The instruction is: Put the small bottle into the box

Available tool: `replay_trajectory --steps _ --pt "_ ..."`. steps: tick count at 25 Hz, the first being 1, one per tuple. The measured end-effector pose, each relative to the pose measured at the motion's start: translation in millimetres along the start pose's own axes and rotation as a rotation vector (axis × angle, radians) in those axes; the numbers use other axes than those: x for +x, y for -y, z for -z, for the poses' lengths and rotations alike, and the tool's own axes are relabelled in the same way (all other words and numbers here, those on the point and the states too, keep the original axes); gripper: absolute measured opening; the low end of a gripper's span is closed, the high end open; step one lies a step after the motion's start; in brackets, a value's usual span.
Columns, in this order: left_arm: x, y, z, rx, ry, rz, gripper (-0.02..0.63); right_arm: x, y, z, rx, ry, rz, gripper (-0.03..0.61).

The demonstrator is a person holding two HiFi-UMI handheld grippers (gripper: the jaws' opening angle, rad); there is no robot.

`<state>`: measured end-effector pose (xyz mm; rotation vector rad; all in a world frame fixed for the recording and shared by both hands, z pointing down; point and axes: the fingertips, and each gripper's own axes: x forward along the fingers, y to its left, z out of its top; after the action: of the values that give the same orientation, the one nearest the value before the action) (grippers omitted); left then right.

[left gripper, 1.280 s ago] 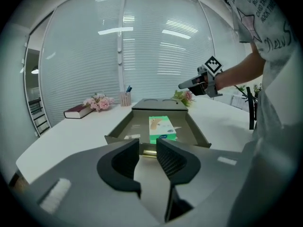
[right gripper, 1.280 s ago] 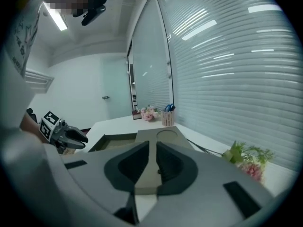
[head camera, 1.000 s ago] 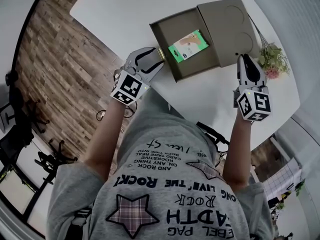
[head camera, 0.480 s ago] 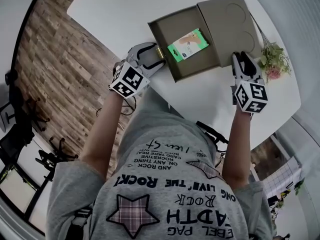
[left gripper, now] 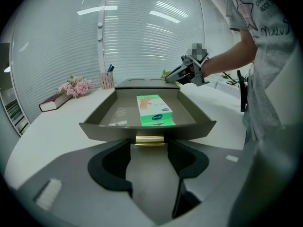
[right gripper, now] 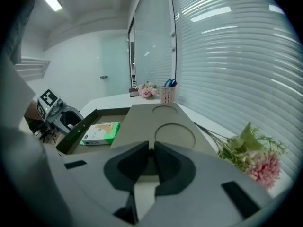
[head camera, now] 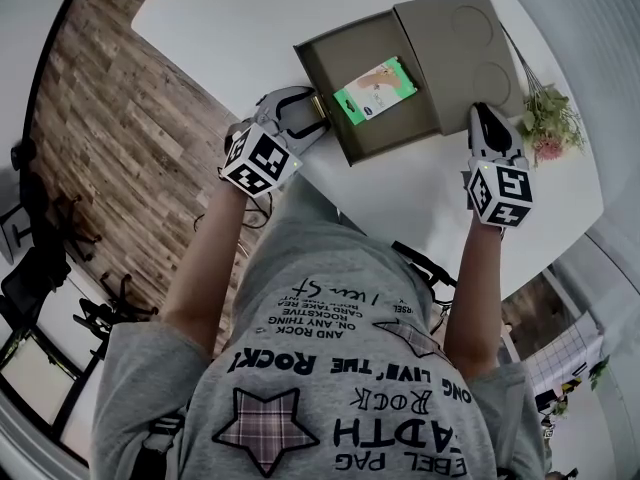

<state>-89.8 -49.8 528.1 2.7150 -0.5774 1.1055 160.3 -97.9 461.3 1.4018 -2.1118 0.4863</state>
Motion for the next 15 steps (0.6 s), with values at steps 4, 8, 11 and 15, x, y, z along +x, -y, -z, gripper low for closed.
replay_trajectory --steps 4,8,11,15 --pt "0.6 2.4 0.2 0.003 -0.004 0.004 0.237 1.1 -0.9 0.7 -0.002 -0.012 0.002 0.041" --pt "0.9 5.4 0.6 0.010 -0.012 0.004 0.218 0.7 -1.2 1.9 -0.006 -0.015 -0.005 0.041" --pt "0.0 4.1 0.6 0.019 -0.022 -0.003 0.189 -0.3 -1.3 2.3 -0.005 -0.015 -0.006 0.041" --pt "-0.6 1.5 1.1 0.048 -0.026 0.003 0.186 1.8 -1.9 1.5 -0.003 -0.015 -0.005 0.041"
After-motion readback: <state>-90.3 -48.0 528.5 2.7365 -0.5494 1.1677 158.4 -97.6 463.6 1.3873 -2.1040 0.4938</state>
